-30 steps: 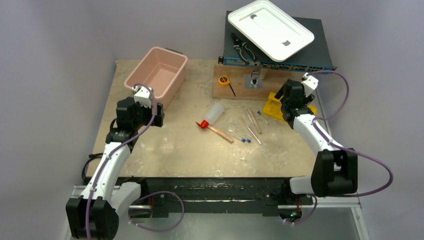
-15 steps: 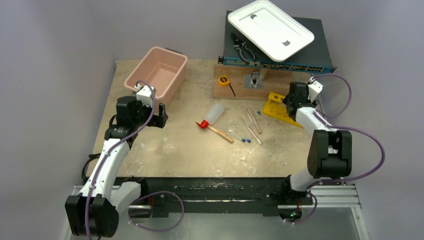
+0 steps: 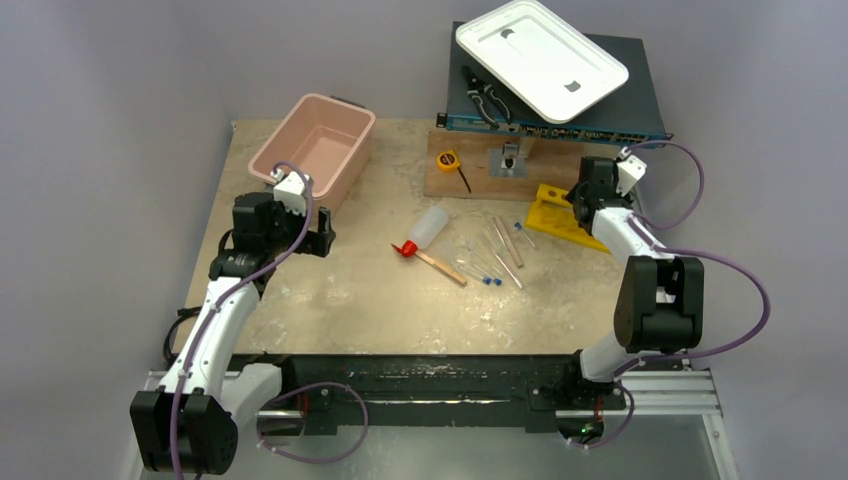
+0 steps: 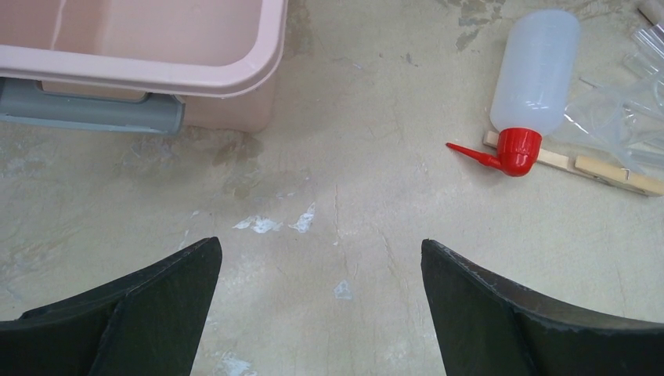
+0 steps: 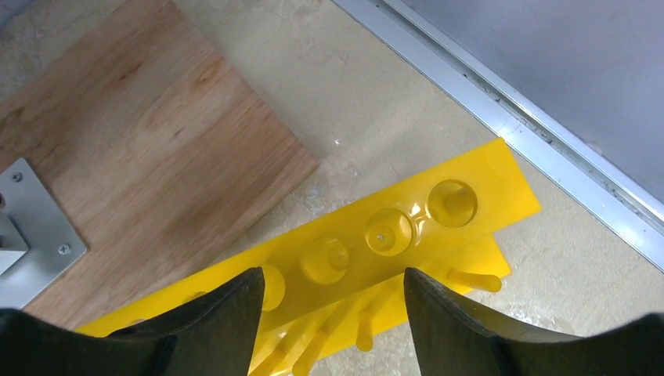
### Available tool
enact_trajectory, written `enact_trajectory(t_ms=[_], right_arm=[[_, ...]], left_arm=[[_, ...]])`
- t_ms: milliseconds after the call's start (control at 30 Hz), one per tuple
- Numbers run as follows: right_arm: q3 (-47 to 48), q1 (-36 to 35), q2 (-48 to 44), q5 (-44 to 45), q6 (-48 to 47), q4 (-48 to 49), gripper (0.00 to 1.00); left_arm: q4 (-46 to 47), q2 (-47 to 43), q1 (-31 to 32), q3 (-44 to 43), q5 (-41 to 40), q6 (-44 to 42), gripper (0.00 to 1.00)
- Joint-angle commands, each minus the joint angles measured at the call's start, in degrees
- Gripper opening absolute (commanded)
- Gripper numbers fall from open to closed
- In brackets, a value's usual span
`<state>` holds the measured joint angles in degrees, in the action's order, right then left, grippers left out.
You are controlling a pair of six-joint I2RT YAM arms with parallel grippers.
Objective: Organize the chemistry lab equipment
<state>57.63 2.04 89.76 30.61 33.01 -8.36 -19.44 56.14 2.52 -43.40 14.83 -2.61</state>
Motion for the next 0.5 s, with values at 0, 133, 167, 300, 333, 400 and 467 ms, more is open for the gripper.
enact_trajectory(t_ms=[0,133,167,300,333,400,467], right_arm=[[0.8,0.0,-0.2,0.7,2.3,-1.2,0.64],[-1.0,0.0,-0.3,0.8,3.3,-0.8,0.62],[-1.2,0.0,-0.2,0.9,3.7,-0.8,0.62],[-1.9,0.0,0.6,0.0,4.9,-0.8,0.55],[-2.1,0.0,0.7,-0.4,5.2,-0.7,0.54],[-2.7,-0.1,0.8,-1.2,5.9,-0.6,0.5],[-3.4,-0.2,0.8,-2.3,6.6,-0.3,0.47]], left_arm=[[0.9,-0.4,-0.5,-0.2,0.7,-1.3,0.98],[1.2,-0.4,-0.5,0.5,0.7,-1.8,0.98],[1.3,-0.4,-0.5,0.6,0.6,-1.9,0.98],[1.2,-0.7,-0.5,0.8,0.7,-2.0,0.98],[1.1,-0.7,-0.5,0.8,0.6,-2.1,0.98],[1.0,-0.9,-0.5,0.8,0.7,-2.3,0.98],[0.8,-1.1,-0.5,0.8,0.6,-2.4,0.98]])
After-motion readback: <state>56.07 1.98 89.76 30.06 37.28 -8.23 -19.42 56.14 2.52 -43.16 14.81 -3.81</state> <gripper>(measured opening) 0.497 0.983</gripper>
